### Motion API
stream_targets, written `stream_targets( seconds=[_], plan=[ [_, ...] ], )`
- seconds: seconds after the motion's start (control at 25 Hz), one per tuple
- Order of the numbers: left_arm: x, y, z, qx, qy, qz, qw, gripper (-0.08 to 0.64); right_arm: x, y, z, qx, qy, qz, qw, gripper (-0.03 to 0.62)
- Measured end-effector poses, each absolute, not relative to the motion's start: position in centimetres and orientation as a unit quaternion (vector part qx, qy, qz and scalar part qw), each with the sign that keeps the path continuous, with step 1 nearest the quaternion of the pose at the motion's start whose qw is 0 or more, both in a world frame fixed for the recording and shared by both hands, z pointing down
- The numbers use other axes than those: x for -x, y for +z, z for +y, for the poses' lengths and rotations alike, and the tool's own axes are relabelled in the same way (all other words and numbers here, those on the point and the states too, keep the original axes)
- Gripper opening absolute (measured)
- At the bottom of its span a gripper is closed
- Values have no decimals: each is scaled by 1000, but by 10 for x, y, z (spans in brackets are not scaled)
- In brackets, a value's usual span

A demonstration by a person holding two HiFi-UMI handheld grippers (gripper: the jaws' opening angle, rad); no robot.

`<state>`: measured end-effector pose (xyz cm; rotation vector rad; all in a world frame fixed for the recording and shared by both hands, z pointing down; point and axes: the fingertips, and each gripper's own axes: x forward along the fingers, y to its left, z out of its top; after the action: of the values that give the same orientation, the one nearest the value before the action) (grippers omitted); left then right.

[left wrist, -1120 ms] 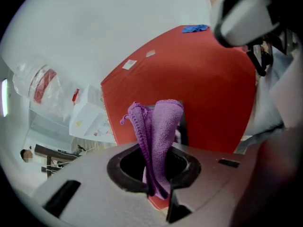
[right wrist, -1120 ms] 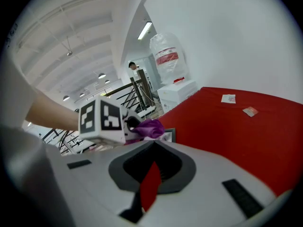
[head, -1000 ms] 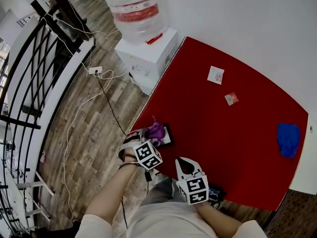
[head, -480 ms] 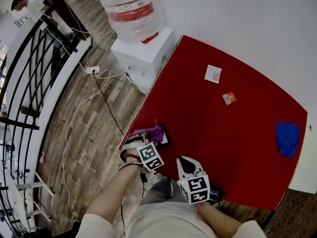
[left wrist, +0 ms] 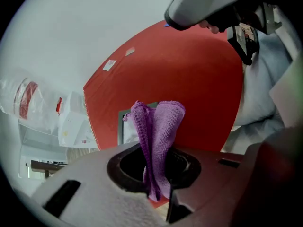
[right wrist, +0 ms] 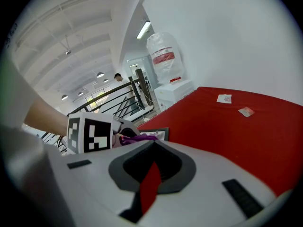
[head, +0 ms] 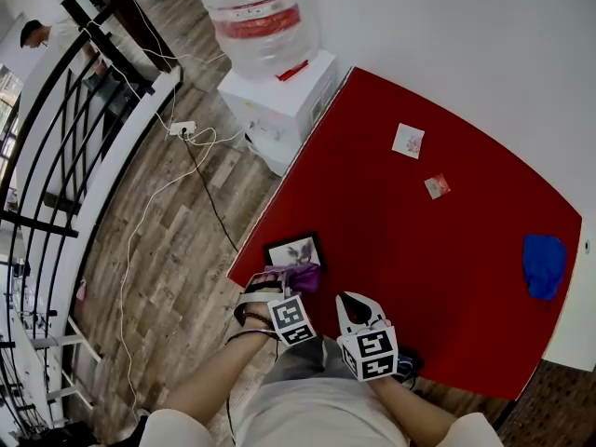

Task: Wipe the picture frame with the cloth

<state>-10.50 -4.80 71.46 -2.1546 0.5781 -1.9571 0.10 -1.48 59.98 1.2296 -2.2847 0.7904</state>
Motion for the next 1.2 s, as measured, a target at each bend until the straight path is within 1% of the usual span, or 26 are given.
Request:
stream_targets(
  seconds=[0.2, 0.36, 0.48, 0.72, 1.04, 1.2],
  plan=[
    [112, 704, -91, 724, -642, 246, 53, 61, -5, 599, -12, -447, 286, -821, 213, 5],
    [113, 704, -128, 708, -650, 269, 60, 61, -8, 595, -11, -449, 285, -820, 212, 3],
    [116, 716, -135, 695, -667, 263, 63, 61, -10, 596, -8, -449, 285, -819, 215, 5],
    [103, 714, -118, 699, -668, 243, 74, 61, -15, 600, -10, -450, 289, -817, 216, 4],
    [83, 715, -44, 712, -672, 180, 97, 61, -8, 601, -15, -445, 289, -821, 212, 5],
    [87, 712, -51, 711, -669, 192, 98, 61, -5, 601, -12, -442, 290, -822, 211, 5]
  ],
)
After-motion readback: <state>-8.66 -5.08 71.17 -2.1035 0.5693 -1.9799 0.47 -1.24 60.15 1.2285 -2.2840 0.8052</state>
